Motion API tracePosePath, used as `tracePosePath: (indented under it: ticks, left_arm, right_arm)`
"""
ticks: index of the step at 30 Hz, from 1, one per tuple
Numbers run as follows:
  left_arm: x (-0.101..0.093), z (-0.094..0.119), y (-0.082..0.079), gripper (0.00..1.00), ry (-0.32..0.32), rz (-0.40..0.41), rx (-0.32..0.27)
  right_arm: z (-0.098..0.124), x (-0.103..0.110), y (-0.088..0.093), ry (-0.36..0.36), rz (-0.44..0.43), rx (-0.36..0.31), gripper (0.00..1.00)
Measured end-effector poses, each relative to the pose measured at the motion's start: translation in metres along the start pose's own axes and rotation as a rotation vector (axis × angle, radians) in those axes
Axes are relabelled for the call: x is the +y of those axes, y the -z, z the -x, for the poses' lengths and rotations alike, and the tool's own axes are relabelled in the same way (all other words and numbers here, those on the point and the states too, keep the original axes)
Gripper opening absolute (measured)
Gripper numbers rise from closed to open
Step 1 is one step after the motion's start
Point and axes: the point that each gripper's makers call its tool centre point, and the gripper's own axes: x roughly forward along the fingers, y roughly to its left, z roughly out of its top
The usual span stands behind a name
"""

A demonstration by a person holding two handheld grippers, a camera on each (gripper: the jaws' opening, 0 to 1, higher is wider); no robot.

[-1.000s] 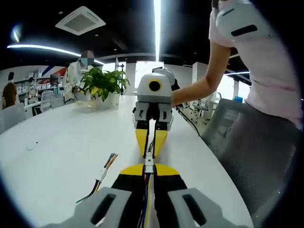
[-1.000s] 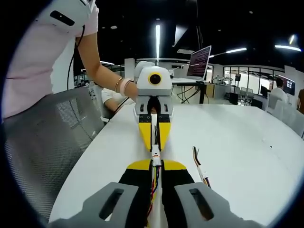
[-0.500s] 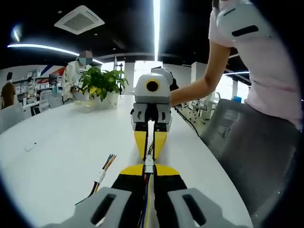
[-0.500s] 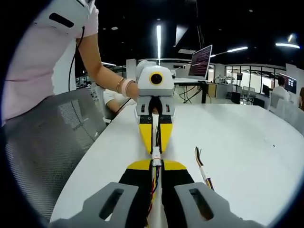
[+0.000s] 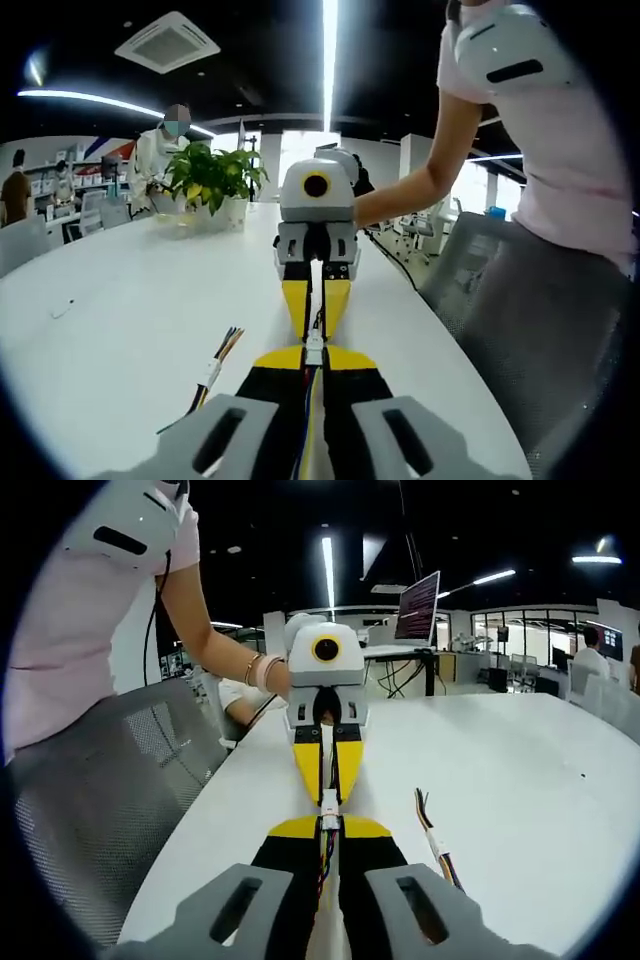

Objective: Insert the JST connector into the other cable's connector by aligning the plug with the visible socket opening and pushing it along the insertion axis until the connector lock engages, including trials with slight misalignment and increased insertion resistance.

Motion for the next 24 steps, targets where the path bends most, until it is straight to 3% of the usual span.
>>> tracePosePath:
  ticks: [11, 24]
  left_arm:
    - [-0.001, -0.002, 0.004, 0.0, 0.011, 0.004, -0.001]
    - [0.015, 0.002, 0.009, 0.0, -0.025, -0.031, 0.002]
  right_arm:
    - [-0.002, 0.001, 0.003, -0.012, -0.008, 0.008, 0.0]
    - [-0.007, -0.016, 0.005, 0.009, 0.034, 0.003, 0.01]
